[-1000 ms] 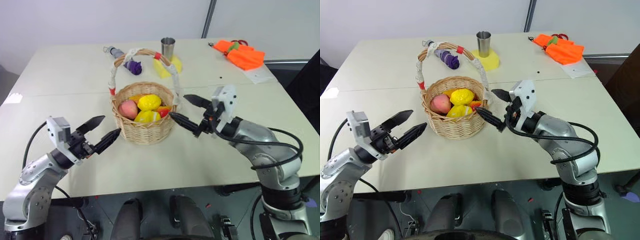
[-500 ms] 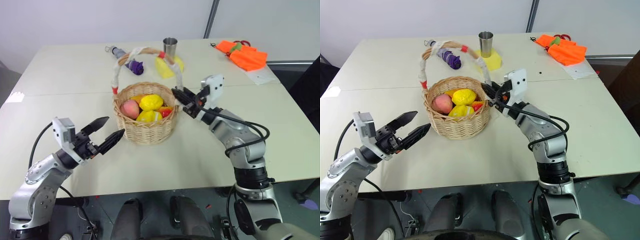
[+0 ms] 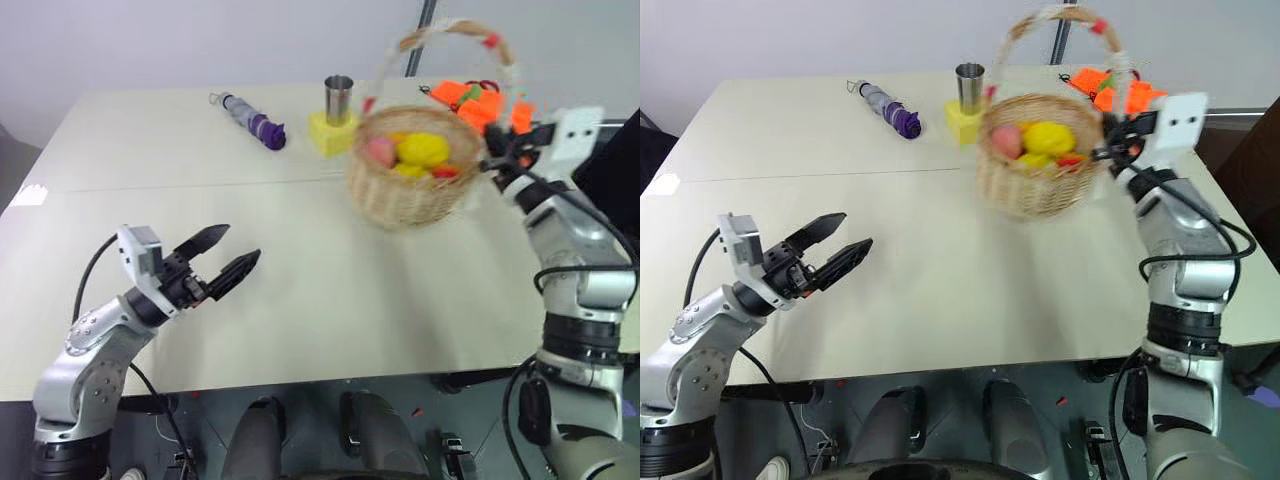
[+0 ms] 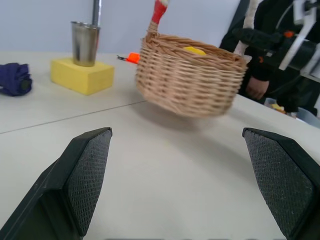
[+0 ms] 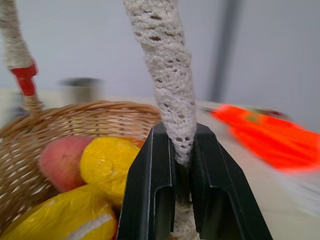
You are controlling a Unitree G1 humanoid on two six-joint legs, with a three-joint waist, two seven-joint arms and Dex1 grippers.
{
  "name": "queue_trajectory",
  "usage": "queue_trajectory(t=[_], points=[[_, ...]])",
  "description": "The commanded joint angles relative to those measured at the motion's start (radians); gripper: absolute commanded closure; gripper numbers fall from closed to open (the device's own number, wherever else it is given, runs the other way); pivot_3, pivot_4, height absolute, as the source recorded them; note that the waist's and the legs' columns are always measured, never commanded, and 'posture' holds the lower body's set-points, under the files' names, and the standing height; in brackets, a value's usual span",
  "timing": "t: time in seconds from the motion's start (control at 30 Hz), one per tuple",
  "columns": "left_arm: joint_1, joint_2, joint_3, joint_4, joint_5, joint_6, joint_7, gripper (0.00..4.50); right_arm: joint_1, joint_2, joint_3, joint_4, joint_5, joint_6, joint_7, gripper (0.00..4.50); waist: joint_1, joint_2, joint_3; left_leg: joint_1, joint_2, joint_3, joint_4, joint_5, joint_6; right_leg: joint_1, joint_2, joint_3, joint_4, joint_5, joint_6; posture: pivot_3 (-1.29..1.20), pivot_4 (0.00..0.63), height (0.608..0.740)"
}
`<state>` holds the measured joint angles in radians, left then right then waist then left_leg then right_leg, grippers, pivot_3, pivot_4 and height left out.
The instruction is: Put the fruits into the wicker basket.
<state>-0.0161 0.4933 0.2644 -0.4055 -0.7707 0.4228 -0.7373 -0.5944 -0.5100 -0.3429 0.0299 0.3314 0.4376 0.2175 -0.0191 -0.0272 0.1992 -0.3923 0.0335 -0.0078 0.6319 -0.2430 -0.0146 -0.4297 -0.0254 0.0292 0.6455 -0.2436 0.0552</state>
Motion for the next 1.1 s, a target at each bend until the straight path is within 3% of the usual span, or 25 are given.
queue_trajectory(t=[0.03, 0.1, 0.37, 0.5, 0.7, 0.9, 1.1], points=[[-0.020, -0.011, -0.016, -0.007, 0.009, -0.024, -0.005, 0.00, -0.047, -0.017, -0.039, 0.103, -0.043, -0.069, -0.055, 4.46, -0.002, 0.000, 0.000, 0.000, 0.000, 0.000, 0.000, 0.000, 0.000, 0.000, 0.000, 0.000, 0.000, 0.000, 0.000, 0.00, 0.150, 0.740], [-0.028, -0.015, -0.025, -0.005, 0.013, -0.025, 0.000, 0.00, -0.060, -0.018, -0.049, 0.158, -0.036, -0.094, -0.044, 4.46, -0.005, 0.001, 0.000, 0.000, 0.000, 0.000, -0.001, 0.000, 0.000, 0.000, 0.000, 0.000, 0.000, 0.000, 0.001, 0.00, 0.150, 0.740], [-0.020, -0.021, -0.022, -0.013, 0.021, -0.021, 0.011, 0.00, 0.005, -0.052, -0.076, 0.135, -0.022, -0.129, -0.004, 0.68, -0.019, 0.001, 0.000, 0.000, 0.000, 0.000, -0.001, 0.000, 0.000, 0.000, 0.000, 0.001, 0.001, 0.002, 0.003, 0.00, 0.150, 0.740], [-0.010, -0.026, 0.000, 0.004, 0.029, -0.027, 0.044, 0.00, 0.139, -0.082, -0.098, 0.012, 0.009, -0.164, 0.098, 0.68, -0.016, 0.001, 0.000, 0.000, 0.000, 0.000, -0.001, 0.000, 0.000, 0.000, 0.000, 0.001, 0.000, 0.001, 0.005, 0.00, 0.150, 0.740], [0.042, 0.004, 0.049, 0.105, 0.154, -0.063, 0.121, 0.00, 0.341, -0.105, -0.171, -0.193, 0.192, -0.110, 0.281, 0.68, -0.026, 0.002, 0.000, 0.001, 0.000, 0.000, -0.001, 0.000, 0.000, 0.001, 0.000, 0.001, 0.001, 0.000, 0.004, 0.00, 0.150, 0.740], [0.063, 0.002, 0.088, 0.184, 0.235, -0.137, 0.156, 0.00, 0.488, -0.113, 0.003, -0.346, 0.228, -0.070, 0.464, 0.68, -0.024, 0.001, 0.000, 0.003, 0.001, 0.000, 0.000, 0.000, 0.000, 0.002, 0.001, 0.001, 0.001, -0.002, 0.004, 0.00, 0.150, 0.740], [0.100, -0.024, 0.090, 0.215, 0.309, -0.205, 0.204, 0.00, 0.454, -0.048, 0.168, -0.251, 0.106, -0.157, 0.464, 0.68, -0.022, 0.001, 0.000, 0.002, 0.000, 0.001, 0.000, 0.000, 0.000, 0.002, -0.001, 0.001, 0.000, -0.002, 0.004, 0.00, 0.150, 0.740]])
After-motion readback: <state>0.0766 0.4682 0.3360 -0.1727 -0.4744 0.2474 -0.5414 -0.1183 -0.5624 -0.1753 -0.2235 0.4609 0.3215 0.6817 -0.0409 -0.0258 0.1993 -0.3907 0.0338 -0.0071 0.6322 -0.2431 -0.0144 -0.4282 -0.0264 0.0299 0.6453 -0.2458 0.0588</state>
